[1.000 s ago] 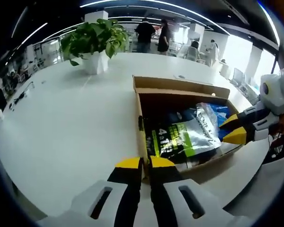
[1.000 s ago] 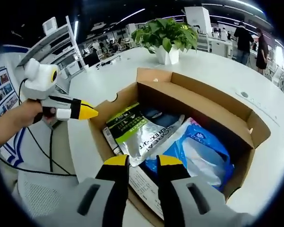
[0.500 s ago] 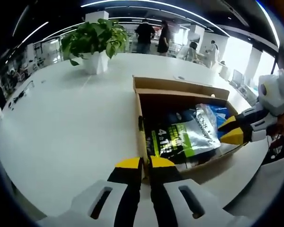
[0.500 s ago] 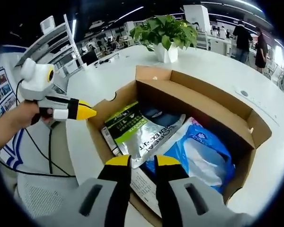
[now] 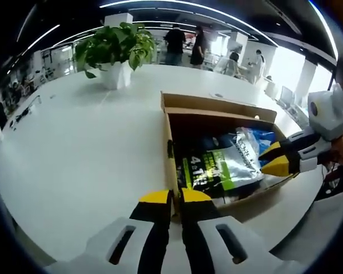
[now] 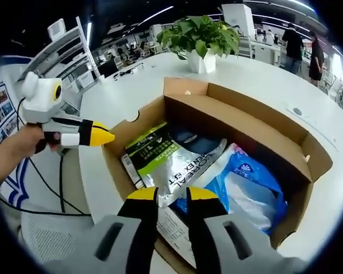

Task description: Operate the shoe box by opening the lid, removing the specified soft item, and placing it in the target area until the item is outside and the box remains undamaged.

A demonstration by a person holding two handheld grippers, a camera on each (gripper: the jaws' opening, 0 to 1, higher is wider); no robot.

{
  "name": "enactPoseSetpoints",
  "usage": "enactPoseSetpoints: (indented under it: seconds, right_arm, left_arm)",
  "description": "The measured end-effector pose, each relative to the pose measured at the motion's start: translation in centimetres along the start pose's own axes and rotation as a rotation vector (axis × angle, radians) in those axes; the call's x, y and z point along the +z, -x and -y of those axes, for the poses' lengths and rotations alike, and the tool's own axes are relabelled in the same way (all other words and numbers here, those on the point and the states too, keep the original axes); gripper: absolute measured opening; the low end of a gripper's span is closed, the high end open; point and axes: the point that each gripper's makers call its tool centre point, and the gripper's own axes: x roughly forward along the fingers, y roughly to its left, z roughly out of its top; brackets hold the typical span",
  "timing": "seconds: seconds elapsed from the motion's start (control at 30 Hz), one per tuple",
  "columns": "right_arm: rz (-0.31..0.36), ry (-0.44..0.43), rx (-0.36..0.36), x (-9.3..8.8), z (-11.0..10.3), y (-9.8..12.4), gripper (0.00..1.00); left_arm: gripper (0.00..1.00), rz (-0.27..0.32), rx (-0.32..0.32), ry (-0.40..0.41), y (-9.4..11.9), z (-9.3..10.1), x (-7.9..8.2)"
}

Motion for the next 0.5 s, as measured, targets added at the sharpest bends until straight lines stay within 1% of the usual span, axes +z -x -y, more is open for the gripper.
enactPoseSetpoints:
  seconds: [0.17, 0.23, 0.33, 0.43, 0.5]
  right_arm:
    - [-0.02, -0.034, -0.033, -0.17, 0.71, 0.06, 0.1]
    - [-0.038, -0.027, -0.041, -0.52, 0.73, 0.08, 0.11]
    - [-0.039, -0.01, -0.039, -0.68, 0.48, 0.0, 0.13]
    - [-0.034, -0.029, -0.023, -0.49, 0.26, -0.22, 0.16]
    - [-0.033, -0.031, -0.022, -0.44, 0.27, -0.34, 0.15]
  left_arm:
    - [0.03, 0.0, 0.001, -0.002, 0.03, 0.02, 0.0]
    - [0.03, 0.001, 0.001, 0.001, 0.02, 0.02, 0.0]
    - [0.03, 0.003, 0.002, 0.001, 0.02, 0.01, 0.0]
    - [0.03, 0.003, 0.002, 0.001, 0.0, 0.01, 0.0]
    - [0.03, 0.002, 0.001, 0.0, -0.01, 0.01, 0.0]
